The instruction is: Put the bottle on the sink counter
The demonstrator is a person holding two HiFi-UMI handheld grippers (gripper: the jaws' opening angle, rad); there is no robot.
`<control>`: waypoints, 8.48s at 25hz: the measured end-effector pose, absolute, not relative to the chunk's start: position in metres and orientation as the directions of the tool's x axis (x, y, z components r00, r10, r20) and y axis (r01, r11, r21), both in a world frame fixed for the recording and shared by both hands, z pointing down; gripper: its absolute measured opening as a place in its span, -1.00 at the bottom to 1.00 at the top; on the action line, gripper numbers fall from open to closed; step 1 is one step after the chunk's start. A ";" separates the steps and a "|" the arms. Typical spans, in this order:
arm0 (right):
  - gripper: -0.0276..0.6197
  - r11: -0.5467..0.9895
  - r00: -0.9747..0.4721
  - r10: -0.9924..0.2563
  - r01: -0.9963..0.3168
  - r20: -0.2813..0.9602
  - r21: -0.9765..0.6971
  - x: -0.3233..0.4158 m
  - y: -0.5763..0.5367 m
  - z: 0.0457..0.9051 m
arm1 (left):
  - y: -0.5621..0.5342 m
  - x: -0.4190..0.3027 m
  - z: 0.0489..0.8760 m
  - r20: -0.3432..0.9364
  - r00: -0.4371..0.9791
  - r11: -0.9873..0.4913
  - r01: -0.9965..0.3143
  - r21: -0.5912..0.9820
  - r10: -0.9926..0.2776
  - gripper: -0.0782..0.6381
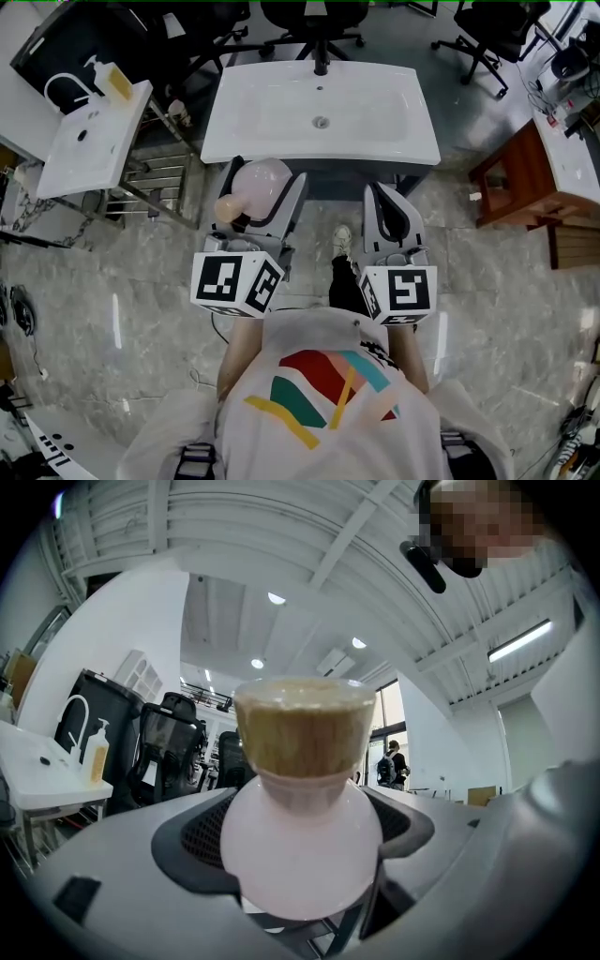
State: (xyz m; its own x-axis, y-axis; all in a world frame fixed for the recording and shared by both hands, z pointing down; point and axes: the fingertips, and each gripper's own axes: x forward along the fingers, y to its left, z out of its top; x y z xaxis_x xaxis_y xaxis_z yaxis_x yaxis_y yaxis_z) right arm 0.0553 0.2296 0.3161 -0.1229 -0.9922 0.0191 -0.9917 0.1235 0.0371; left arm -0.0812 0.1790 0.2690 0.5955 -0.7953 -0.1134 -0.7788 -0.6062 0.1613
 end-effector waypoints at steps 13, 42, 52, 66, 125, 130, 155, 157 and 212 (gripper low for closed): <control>-0.88 0.148 -0.147 -0.988 -0.989 0.054 0.027 0.092 0.125 0.321 | 0.080 -0.046 0.270 -0.101 0.578 -0.586 -0.788 0.190 -0.810 0.40; -0.88 0.312 -0.307 -0.947 -0.949 0.093 0.050 0.157 -0.122 0.302 | -0.147 0.026 0.263 -0.044 0.462 -0.462 -0.869 0.178 -0.886 0.40; -0.88 0.322 -0.320 -0.947 -0.944 0.043 0.065 0.136 -0.147 0.281 | -0.173 0.020 0.252 -0.044 0.492 -0.492 -0.858 0.145 -0.870 0.40; -0.88 0.364 -0.363 -0.931 -0.930 0.037 0.047 0.114 -0.165 0.281 | -0.201 0.007 0.263 -0.009 0.469 -0.467 -0.877 0.108 -0.883 0.40; -0.88 0.430 -0.401 -0.853 -0.903 0.333 0.014 0.005 -0.263 0.397 | -0.414 -0.153 0.527 0.500 0.255 -0.265 -0.963 0.053 -0.828 0.40; -0.88 0.417 -0.389 -0.859 -0.909 0.333 0.013 0.006 -0.269 0.400 | -0.416 -0.149 0.541 0.524 0.263 -0.278 -0.959 0.052 -0.810 0.40; -0.88 0.414 -0.387 -0.854 -0.910 0.347 0.004 0.008 -0.268 0.408 | -0.415 -0.136 0.568 0.632 0.228 -0.354 -0.932 -0.079 -0.741 0.40; -0.88 0.418 -0.392 -0.852 -0.909 0.347 0.001 0.007 -0.268 0.408 | -0.415 -0.136 0.569 0.635 0.227 -0.352 -0.933 -0.076 -0.738 0.40; -0.88 0.413 -0.408 -0.910 -0.906 0.067 0.090 0.053 -0.228 0.282 | -0.302 -0.054 0.293 0.175 0.352 -0.375 -0.920 -0.118 -0.919 -0.05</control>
State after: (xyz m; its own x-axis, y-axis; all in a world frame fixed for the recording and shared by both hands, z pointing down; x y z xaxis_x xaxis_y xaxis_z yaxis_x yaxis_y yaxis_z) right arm 0.0526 -0.2284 0.2819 -0.4082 -0.9104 0.0668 -0.9063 0.4129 0.0897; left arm -0.0538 -0.3017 0.2933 0.3521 -0.9195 0.1750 -0.9197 -0.3745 -0.1177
